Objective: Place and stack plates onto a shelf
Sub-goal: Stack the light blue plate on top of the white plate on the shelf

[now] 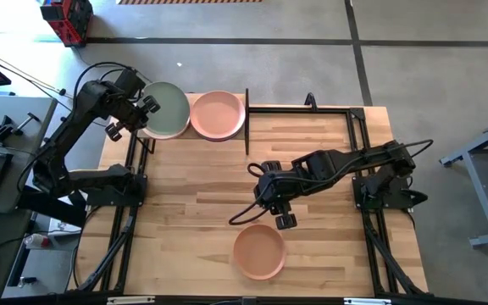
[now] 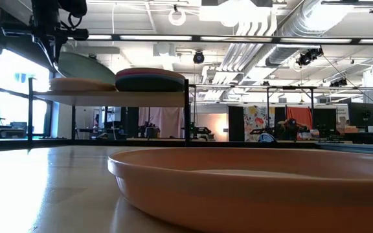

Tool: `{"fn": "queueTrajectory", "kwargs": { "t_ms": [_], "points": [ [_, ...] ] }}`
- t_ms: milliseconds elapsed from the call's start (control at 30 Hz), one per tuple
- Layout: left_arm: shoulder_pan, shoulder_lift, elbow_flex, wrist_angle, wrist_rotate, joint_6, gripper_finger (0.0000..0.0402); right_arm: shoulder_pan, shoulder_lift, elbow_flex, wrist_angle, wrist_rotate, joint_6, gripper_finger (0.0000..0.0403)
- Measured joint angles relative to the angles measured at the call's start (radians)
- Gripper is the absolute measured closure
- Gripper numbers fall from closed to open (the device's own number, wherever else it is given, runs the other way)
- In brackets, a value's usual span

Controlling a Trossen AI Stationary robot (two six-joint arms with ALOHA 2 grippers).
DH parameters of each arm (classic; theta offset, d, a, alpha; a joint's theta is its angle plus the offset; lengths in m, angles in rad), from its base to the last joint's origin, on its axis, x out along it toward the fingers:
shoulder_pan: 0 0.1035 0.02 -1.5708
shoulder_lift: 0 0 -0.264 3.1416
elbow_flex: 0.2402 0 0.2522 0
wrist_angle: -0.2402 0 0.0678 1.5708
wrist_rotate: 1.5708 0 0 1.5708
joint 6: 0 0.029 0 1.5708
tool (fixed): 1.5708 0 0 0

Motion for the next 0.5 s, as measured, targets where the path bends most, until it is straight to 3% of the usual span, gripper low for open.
{"fn": "queueTrajectory", "kwargs": {
  "t_ms": [200, 500],
  "points": [
    [0.0, -0.001, 0.0, 0.0, 0.014, 0.058, 0.0391, 0.0, 0.0, 0.0, 0.0, 0.0, 0.002, 0.0265],
    [0.0, -0.001, 0.0, 0.0, 0.001, 0.094, 0.0336, 0.0, 0.0, 0.0, 0.0, 0.0, 0.002, 0.0265]
  ]
}}
